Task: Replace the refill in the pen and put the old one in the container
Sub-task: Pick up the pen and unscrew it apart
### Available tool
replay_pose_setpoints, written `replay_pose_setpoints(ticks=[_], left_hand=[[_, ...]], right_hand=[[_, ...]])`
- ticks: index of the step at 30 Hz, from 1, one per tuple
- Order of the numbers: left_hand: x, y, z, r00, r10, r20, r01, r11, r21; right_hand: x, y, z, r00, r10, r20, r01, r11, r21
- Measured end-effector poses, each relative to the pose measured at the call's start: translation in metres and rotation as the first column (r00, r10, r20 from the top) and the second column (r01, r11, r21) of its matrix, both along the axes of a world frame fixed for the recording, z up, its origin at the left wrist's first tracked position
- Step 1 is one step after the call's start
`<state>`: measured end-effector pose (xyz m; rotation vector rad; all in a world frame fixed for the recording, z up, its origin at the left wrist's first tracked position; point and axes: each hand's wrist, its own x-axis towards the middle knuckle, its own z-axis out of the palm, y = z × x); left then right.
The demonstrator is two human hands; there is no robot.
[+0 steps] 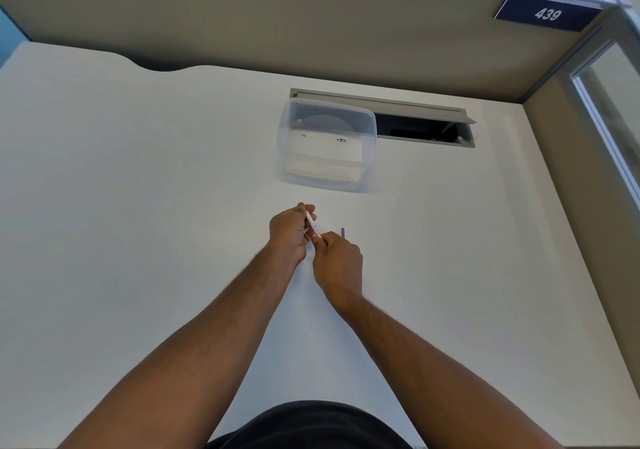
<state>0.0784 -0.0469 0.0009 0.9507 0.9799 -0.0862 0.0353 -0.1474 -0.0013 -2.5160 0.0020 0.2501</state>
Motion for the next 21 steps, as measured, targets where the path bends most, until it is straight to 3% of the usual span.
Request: replay_pose_setpoints(ticks=[6, 15, 18, 21], left_hand=[[0.003, -0.002, -0.001, 0.998, 0.048, -0.048, -0.046, 0.998, 0.034], [0.003, -0.001, 0.001, 0.995, 0.095, -0.044, -0.093, 0.995, 0.046], [0.0, 0.004, 0.008, 0.998, 0.055, 0.029, -0.054, 0.997, -0.049], [-0.002, 0.013, 0.01, 0.995, -0.003, 0.095, 0.013, 0.994, -0.105]], right_hand=[[-0.001, -0.002, 0.002, 0.999, -0.001, 0.034, 0.002, 0.999, -0.045], [0.004, -0.006, 0.005, 0.984, 0.143, 0.102, -0.122, 0.975, -0.187], [0.008, -0.005, 0.011, 0.997, 0.079, -0.016, -0.079, 0.996, -0.027], [0.018, -0.008, 0.021, 0.949, 0.005, -0.316, 0.102, 0.941, 0.321]])
